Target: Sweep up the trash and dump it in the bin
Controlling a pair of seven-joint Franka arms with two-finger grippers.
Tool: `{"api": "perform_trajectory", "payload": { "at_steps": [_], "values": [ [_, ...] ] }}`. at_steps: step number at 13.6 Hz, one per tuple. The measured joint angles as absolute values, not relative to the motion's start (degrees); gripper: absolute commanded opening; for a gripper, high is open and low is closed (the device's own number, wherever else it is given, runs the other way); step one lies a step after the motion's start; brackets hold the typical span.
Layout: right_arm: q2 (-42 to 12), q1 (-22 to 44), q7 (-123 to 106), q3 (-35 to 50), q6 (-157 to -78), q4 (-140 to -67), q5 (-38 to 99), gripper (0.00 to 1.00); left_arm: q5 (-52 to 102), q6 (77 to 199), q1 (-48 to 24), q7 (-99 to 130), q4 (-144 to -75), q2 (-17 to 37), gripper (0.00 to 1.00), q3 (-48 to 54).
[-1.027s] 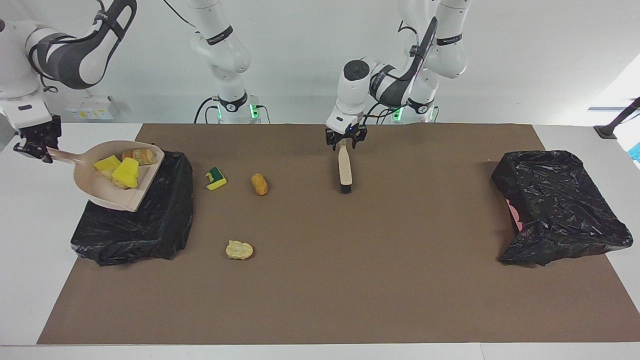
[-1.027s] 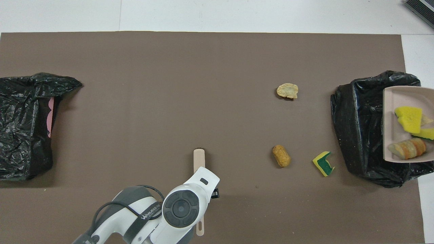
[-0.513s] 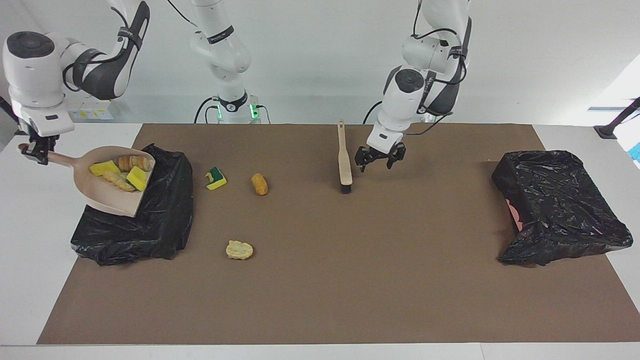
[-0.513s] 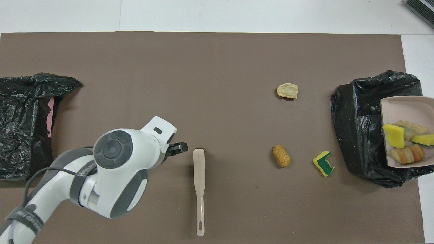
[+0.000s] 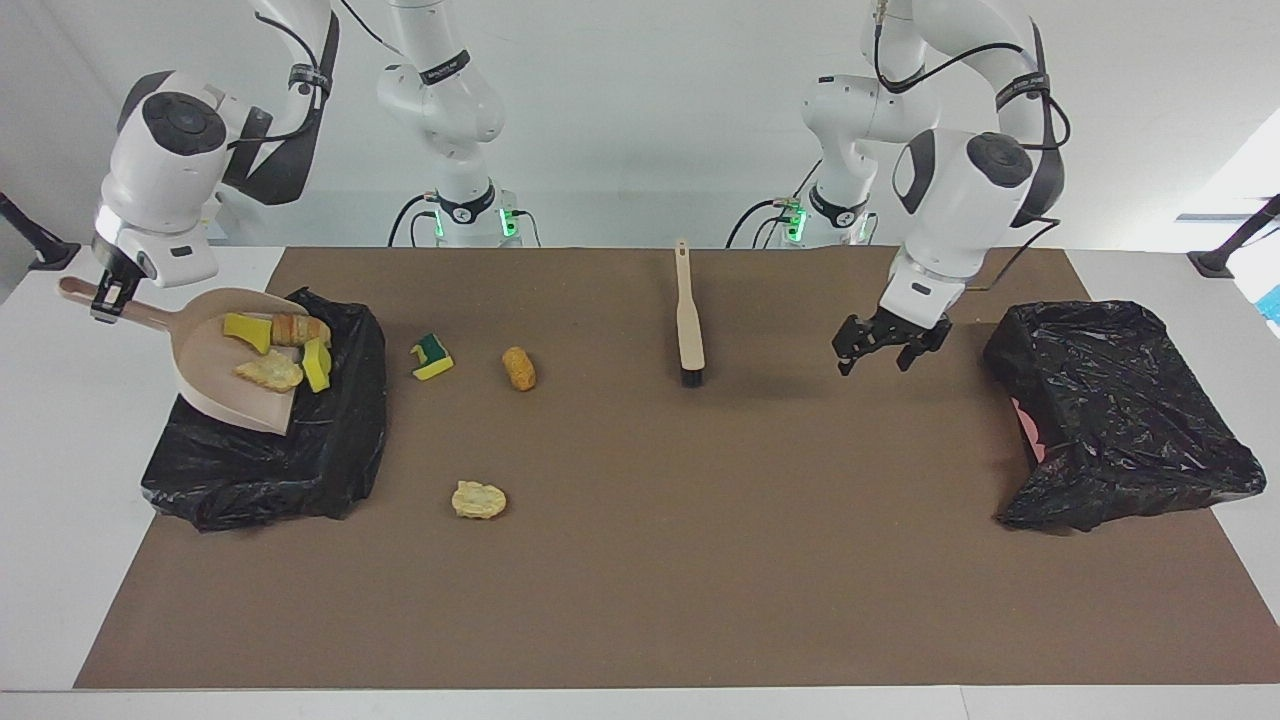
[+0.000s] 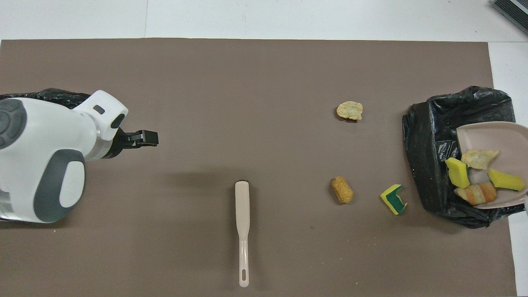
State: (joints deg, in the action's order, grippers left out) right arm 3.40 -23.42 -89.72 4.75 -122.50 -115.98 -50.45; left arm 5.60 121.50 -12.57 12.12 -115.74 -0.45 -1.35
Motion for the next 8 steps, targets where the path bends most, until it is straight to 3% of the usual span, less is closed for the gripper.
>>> {"api": "perform_trajectory", "payload": {
  "at_steps": [8],
  "values": [
    [4.99, -20.52, -86.70, 5.51, -113.99, -113.84, -59.14, 0.00, 3.38, 108.25, -4.59, -2.90, -105.62, -0.37, 1.00, -1.33]
  ]
}}
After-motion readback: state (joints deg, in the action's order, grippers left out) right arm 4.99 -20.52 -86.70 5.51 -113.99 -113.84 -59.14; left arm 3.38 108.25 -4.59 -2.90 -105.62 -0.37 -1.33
